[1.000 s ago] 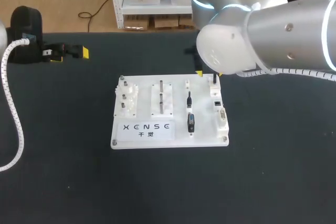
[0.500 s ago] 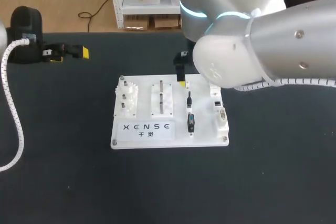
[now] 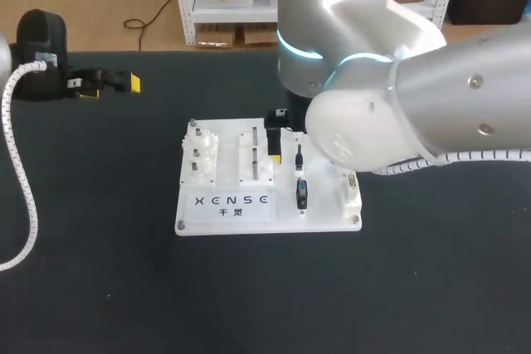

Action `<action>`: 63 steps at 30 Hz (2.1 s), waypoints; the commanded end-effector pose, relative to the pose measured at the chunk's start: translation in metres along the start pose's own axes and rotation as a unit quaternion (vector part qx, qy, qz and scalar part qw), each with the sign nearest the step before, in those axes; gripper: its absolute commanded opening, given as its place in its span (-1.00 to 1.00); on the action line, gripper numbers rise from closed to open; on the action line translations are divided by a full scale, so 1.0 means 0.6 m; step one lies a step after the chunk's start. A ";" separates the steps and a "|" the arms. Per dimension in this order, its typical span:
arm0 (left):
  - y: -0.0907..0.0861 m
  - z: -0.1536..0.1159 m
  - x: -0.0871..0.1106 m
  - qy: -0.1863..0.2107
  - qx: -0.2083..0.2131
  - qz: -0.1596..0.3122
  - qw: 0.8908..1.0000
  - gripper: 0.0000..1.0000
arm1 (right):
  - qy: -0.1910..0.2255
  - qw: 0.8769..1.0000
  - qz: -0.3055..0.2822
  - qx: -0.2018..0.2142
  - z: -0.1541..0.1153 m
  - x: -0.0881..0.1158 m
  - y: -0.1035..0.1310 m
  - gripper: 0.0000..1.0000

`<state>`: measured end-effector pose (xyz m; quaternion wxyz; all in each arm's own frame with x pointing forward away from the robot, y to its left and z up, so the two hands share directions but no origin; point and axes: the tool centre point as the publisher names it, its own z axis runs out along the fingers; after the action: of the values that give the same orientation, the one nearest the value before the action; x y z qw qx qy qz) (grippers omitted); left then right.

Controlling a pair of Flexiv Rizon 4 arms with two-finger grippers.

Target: Insert the USB connector, Ethernet cable, and multi-pin plug into their matching sockets one by one.

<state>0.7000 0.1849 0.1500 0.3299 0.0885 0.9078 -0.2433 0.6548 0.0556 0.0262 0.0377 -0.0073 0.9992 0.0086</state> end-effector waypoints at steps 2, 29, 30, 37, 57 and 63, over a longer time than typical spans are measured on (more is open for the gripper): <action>0.000 0.000 0.000 0.000 0.000 0.000 1.000 1.00 | 0.000 1.000 0.001 -0.005 0.010 -0.004 -0.007 1.00; 0.000 0.000 0.000 0.000 0.000 0.000 1.000 1.00 | -0.007 0.999 -0.034 -0.008 0.027 -0.005 0.015 -0.25; 0.000 0.000 0.000 0.000 0.000 0.000 1.000 1.00 | -0.008 0.999 -0.035 -0.008 0.027 -0.005 0.015 -0.29; 0.000 0.000 0.000 0.000 0.000 0.000 1.000 1.00 | -0.011 0.999 -0.036 -0.008 0.024 -0.007 0.017 -0.61; 0.000 0.000 0.000 0.000 0.000 0.000 1.000 1.00 | -0.027 0.999 -0.030 -0.025 -0.008 -0.009 0.010 -1.00; 0.000 0.000 0.000 0.000 0.000 0.000 1.000 1.00 | -0.036 0.999 -0.021 -0.023 -0.022 -0.018 -0.009 -1.00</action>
<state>0.7000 0.1850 0.1499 0.3299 0.0885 0.9078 -0.2433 0.6693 0.0605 0.0363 0.0651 -0.0331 0.9968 0.0312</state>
